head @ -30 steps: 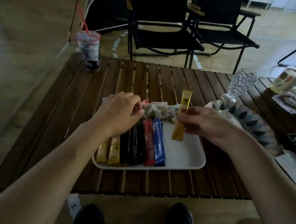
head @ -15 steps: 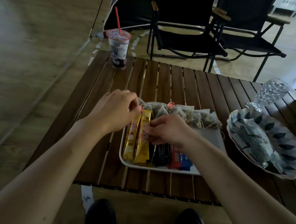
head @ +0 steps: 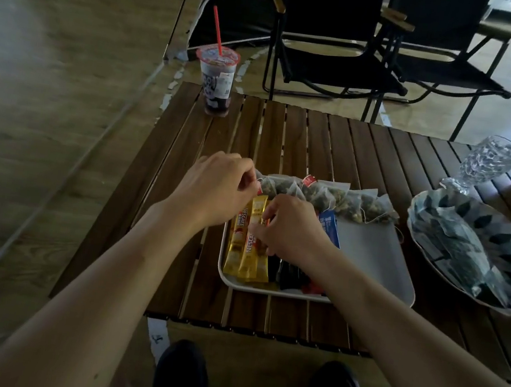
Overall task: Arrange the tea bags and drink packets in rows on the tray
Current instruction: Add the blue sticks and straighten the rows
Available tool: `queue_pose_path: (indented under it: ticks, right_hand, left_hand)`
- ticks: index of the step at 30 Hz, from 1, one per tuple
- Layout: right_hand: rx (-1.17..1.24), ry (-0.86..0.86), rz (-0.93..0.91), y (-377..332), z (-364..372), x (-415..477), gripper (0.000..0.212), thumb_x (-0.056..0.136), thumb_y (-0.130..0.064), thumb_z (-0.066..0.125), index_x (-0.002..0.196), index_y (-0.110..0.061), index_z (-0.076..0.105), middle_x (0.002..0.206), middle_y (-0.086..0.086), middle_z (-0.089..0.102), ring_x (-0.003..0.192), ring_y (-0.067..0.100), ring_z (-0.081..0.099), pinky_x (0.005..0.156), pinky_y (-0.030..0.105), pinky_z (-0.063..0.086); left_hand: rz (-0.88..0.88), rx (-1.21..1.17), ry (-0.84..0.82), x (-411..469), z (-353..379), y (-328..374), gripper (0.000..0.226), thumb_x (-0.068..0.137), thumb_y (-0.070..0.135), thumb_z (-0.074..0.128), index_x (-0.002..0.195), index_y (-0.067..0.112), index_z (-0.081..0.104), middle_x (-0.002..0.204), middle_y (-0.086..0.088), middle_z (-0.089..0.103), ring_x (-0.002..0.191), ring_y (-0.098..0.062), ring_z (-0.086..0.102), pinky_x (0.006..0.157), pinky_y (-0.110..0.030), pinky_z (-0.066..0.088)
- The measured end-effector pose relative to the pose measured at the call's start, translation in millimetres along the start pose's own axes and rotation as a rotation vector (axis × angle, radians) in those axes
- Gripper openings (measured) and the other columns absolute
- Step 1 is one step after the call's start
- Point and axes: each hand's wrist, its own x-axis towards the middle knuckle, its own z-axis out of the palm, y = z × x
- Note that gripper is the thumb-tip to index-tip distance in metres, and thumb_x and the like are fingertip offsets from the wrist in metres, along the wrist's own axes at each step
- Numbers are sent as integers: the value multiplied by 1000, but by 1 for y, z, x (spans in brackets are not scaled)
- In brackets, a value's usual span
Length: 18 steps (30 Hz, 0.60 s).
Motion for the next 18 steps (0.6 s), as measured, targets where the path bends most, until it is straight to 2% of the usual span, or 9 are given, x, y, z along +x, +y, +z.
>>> queue_pose_path:
  ticks: [4, 8, 13, 16, 18]
  right_hand:
    - [-28, 18, -43, 0, -1, -3, 15, 89, -29, 69, 93, -15, 64, 74, 0, 68, 64, 10, 68, 66, 32, 62]
    - [39, -13, -60, 3, -13, -8, 9, 92, -23, 62, 88, -14, 65, 78, 1, 69, 67, 13, 69, 65, 34, 62]
    - [4, 91, -94, 28, -36, -9, 18, 91, -20, 57, 85, -9, 70, 81, 4, 70, 75, 17, 66, 67, 41, 58]
    - [-91, 140, -98, 51, -49, -12, 19, 91, -22, 57, 73, -19, 58, 73, -4, 61, 66, 12, 58, 54, 31, 44]
    - [-128, 176, -97, 66, -59, -16, 23, 91, -22, 56, 68, -21, 54, 69, -7, 59, 63, 10, 56, 50, 29, 36]
  left_hand:
    - [7, 3, 2, 0, 0, 2, 9, 96, 38, 55, 92, 29, 55, 87, 13, 51, 85, -6, 49, 80, -29, 41]
    - [25, 28, -19, 3, 2, 1, 8, 96, 41, 54, 94, 33, 55, 82, 16, 48, 83, -5, 49, 75, -28, 38]
    - [56, 55, -90, 7, 9, 11, 14, 95, 44, 51, 97, 31, 57, 84, 15, 50, 82, -5, 49, 73, -31, 41]
    - [91, 69, -131, 9, 16, 28, 18, 95, 43, 49, 99, 28, 57, 88, 10, 53, 86, -9, 51, 73, -31, 42]
    - [128, 82, -131, 10, 22, 42, 19, 95, 45, 48, 96, 28, 57, 88, 10, 51, 87, -11, 51, 71, -31, 42]
